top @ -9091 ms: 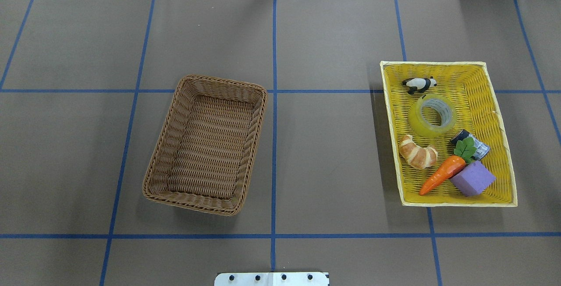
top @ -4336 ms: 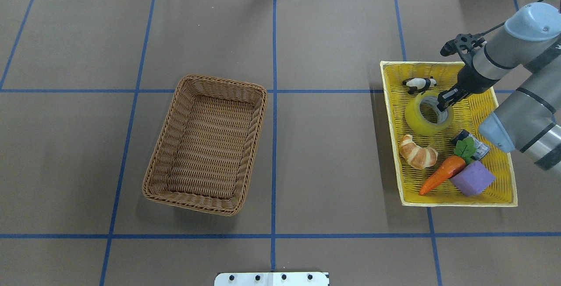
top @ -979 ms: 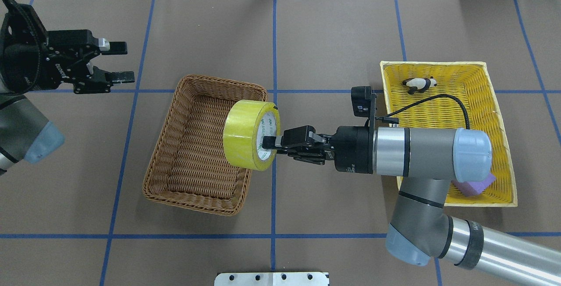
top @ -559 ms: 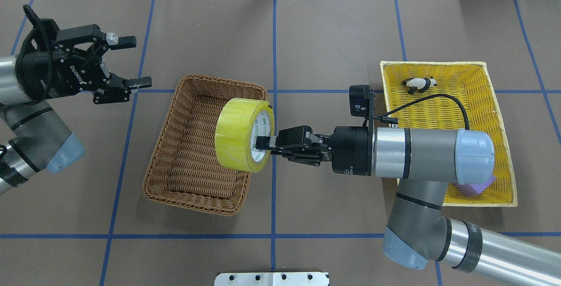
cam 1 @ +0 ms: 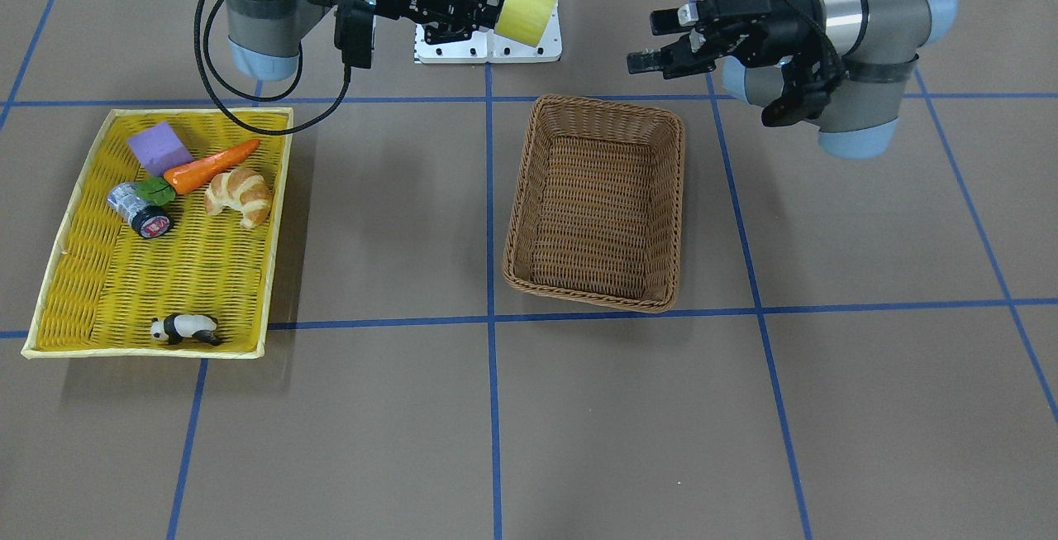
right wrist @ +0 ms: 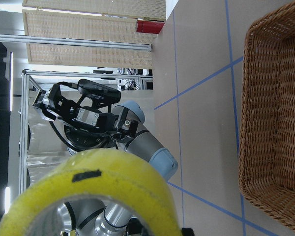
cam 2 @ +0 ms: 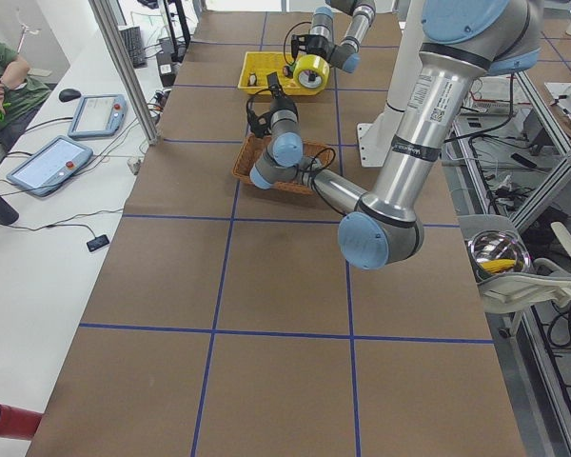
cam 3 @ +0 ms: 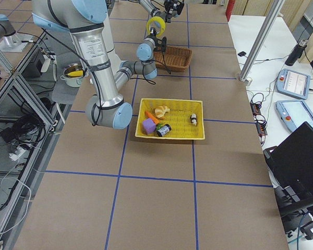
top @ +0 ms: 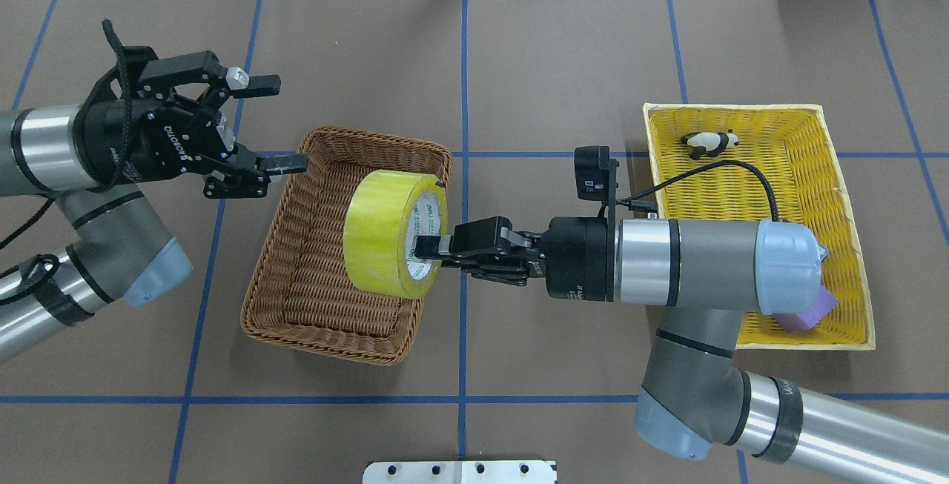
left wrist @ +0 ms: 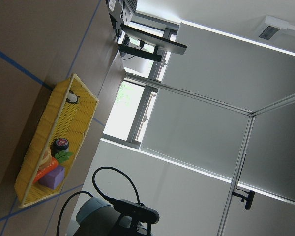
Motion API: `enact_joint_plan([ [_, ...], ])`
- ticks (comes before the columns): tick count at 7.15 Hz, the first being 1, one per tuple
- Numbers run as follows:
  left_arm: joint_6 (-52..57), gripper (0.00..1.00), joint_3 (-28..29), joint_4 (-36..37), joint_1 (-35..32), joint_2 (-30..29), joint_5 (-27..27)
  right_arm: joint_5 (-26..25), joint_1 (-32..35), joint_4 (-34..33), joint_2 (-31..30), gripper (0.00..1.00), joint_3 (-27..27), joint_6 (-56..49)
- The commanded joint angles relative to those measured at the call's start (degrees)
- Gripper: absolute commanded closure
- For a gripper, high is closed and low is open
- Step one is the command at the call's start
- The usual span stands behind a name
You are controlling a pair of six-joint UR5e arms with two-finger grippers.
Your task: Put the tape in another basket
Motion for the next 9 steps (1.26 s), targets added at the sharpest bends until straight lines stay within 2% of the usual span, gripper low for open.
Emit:
enact_joint_plan([
  [1,-0.22,0.02,-0.82,0.26,2.66,-1.17,0.06,0.07,-0.03,-0.07,0.11,1.00,-0.43,-0.09],
  [3,-1.36,0.02,-0.91,0.61,5.91,-2.84,0.76,0.15,-0.20,0.01,0.02,1.00,-0.61,-0.09],
  [5,-1.37,0.02,-0.91,0.44,8.46,-3.28,3.66,0.07,-0.64,0.10,0.02,1.00,-0.61,-0.17],
  [9,-0.58,0.26,-1.00,0.35,9.62,-4.51,3.58,0.15,-0.73,0.19,-0.33,1.00,-0.52,-0.17],
])
